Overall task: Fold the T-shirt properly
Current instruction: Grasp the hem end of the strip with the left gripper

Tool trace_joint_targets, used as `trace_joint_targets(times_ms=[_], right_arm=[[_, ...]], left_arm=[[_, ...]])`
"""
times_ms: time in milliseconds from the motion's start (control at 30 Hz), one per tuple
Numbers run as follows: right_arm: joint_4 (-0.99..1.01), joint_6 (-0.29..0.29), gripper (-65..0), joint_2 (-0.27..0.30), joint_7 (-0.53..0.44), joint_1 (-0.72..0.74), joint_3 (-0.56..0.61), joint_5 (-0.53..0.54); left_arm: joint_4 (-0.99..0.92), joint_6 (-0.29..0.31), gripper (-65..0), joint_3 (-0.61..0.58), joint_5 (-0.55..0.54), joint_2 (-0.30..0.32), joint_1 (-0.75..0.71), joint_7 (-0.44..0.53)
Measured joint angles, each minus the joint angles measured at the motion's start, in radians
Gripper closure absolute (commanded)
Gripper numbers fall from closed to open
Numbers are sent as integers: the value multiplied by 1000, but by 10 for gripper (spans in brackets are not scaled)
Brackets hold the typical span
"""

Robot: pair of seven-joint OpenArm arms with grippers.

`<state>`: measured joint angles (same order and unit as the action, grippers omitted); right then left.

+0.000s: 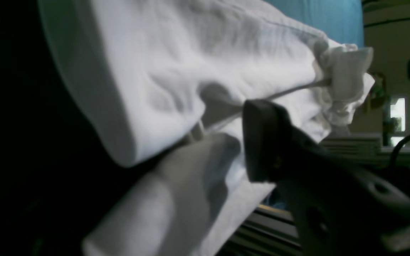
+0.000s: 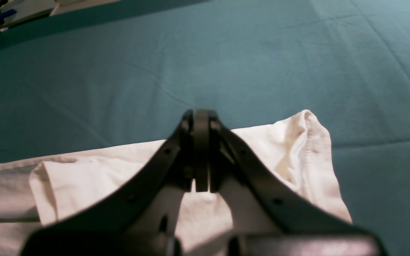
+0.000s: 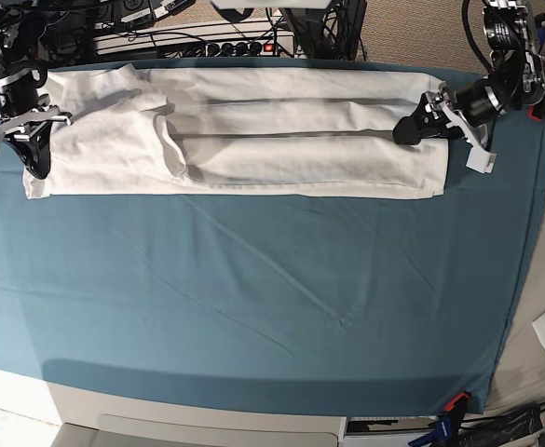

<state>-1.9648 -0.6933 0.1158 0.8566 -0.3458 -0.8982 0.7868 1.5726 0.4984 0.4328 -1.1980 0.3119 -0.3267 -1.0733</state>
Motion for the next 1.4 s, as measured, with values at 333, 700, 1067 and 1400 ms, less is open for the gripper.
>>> trace_joint_targets(times_ms=[333,700,1067,1400], right_arm=[[0,0,0,0,0,0,0,0],[0,0,0,0,0,0,0,0],[0,0,0,0,0,0,0,0],[0,0,0,0,0,0,0,0]], left_arm=[[0,6,-365,8,1,10,0,-10],[0,6,-343,86,20,10,-3,-19],[-3,-1,0,86,45,8,-8,-16],[78,164,0,83,-134,-16,-10,-82]])
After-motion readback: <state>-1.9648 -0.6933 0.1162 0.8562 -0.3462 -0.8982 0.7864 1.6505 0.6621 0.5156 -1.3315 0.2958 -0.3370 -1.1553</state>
